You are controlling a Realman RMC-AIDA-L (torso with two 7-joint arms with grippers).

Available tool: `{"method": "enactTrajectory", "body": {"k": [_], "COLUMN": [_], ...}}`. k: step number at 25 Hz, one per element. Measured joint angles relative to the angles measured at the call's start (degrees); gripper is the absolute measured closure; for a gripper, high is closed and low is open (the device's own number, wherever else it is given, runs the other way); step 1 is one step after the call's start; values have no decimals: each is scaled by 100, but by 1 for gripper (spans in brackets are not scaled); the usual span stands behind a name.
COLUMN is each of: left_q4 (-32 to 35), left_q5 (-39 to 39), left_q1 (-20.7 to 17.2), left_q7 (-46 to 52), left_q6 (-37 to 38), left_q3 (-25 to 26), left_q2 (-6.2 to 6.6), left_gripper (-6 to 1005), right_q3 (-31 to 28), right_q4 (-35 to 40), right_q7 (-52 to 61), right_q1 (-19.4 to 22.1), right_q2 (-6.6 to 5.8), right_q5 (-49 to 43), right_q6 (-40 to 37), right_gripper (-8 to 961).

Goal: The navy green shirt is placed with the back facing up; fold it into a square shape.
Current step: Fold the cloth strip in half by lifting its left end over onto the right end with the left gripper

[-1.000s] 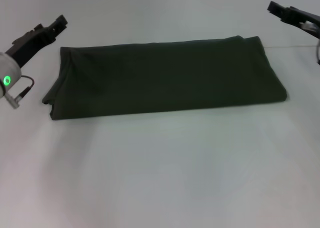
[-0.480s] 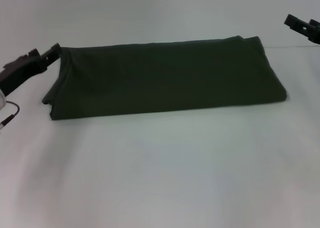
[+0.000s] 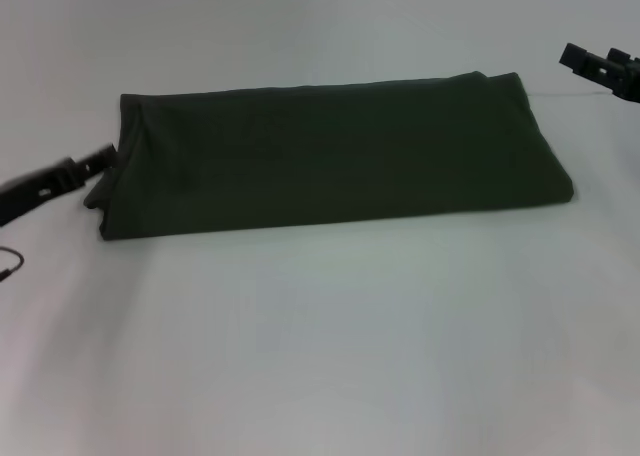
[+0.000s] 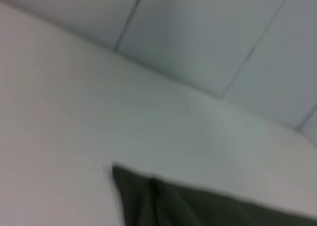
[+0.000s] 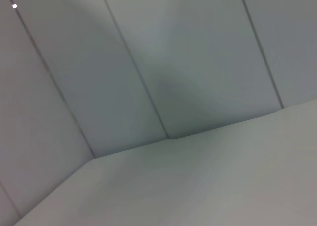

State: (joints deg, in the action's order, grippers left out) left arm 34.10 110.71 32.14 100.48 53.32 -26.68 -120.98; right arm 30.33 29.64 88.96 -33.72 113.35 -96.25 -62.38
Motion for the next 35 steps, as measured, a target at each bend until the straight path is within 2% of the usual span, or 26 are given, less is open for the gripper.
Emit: {"method": "enactTrajectory", "body": {"k": [6,11,22,35], "left_q4": [193,220,116,-219], "left_q5": [1197,1664,2054,2126], "left_q1": [142,260,403,517], "left_q7": [1006,1493,1521,1540], "left_q6": [288,286,-44,-308], "left_q3": [-17,-36,-123,-207], "left_q2": [76,127,154,175], "left_gripper": [236,235,236,236], "right_q3": [11,20,79,154], "right_q4": [9,58,59,31], "right_q7": [173,310,315,314], "right_q1": [79,93,34,-4], "right_q2": [-224,-318,-306,-268], "right_q5": [-206,-481,-659,-714], "right_q6": [-586,-706,-674,-577], "right_gripper": [8,8,9,8]}}
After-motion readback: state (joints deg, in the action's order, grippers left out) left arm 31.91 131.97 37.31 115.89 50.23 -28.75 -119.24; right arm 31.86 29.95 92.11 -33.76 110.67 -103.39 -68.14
